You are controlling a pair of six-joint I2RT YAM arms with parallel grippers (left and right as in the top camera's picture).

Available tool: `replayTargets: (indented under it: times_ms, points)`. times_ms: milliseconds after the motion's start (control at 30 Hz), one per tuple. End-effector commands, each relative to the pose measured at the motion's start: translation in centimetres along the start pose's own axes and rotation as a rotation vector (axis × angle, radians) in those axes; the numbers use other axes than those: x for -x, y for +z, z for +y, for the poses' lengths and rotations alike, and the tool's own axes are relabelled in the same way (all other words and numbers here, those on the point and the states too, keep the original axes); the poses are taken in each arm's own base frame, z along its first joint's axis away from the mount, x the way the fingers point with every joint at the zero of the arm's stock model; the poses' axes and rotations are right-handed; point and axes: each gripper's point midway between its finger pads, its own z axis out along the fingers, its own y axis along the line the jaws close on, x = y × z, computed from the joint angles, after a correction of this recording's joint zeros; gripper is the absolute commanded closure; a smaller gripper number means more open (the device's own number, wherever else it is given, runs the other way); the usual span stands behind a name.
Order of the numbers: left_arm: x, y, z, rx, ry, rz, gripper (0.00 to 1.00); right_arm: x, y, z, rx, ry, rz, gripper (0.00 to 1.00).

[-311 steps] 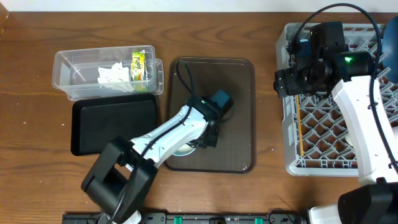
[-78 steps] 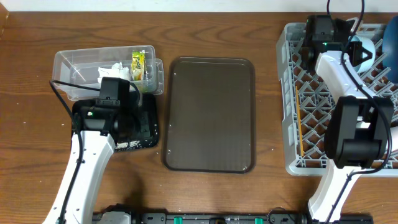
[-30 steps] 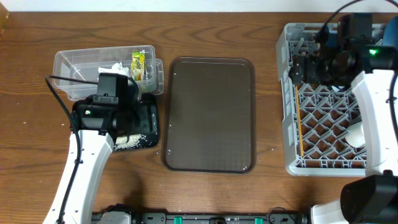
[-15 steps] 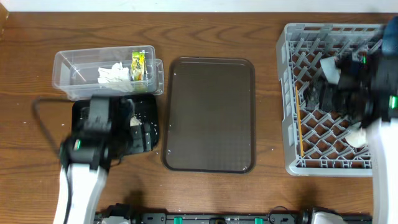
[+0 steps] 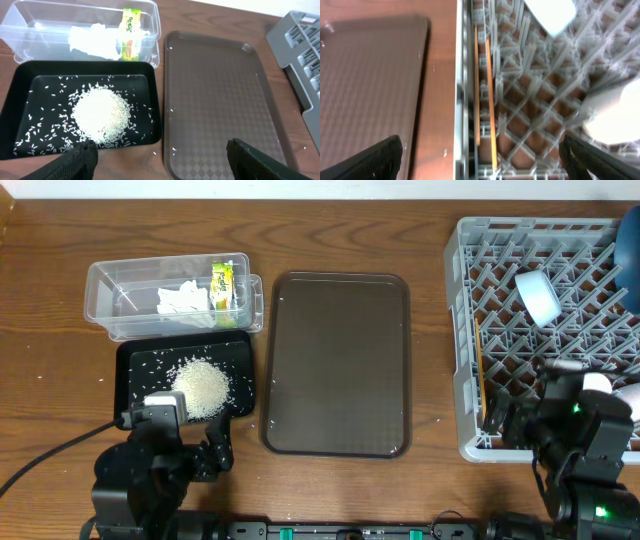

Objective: Sort waste into correct bins and load items into the dishwasher rack

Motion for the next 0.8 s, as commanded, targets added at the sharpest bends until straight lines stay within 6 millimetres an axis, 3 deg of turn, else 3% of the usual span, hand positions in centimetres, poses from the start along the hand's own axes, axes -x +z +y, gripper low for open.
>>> replayTargets:
  times_ms: [0,267,300,367,767]
  points:
    - [-0.3,0.0,0.4,0.017,-0.009,0.000,0.15,-1.9,-0.1,-0.2,-0.011,0.001,0.063,0.01]
    - [-0.3,0.0,0.4,0.017,-0.008,0.001,0.14,-5.8,-0.6,-0.2,-0.015,0.025,0.220,0.01]
    - [-0.3,0.0,0.4,0.017,-0.009,0.001,0.14,-5.9,-0.7,-0.2,-0.015,0.026,0.226,0.01]
    - [-0.3,0.0,0.4,0.017,-0.008,0.001,0.02,-6.1,-0.7,-0.2,-0.015,0.027,0.236,0.01]
    - [-0.3,0.0,0.4,0.017,-0.009,0.001,0.02,-6.1,-0.8,-0.2,-0.015,0.026,0.228,0.01]
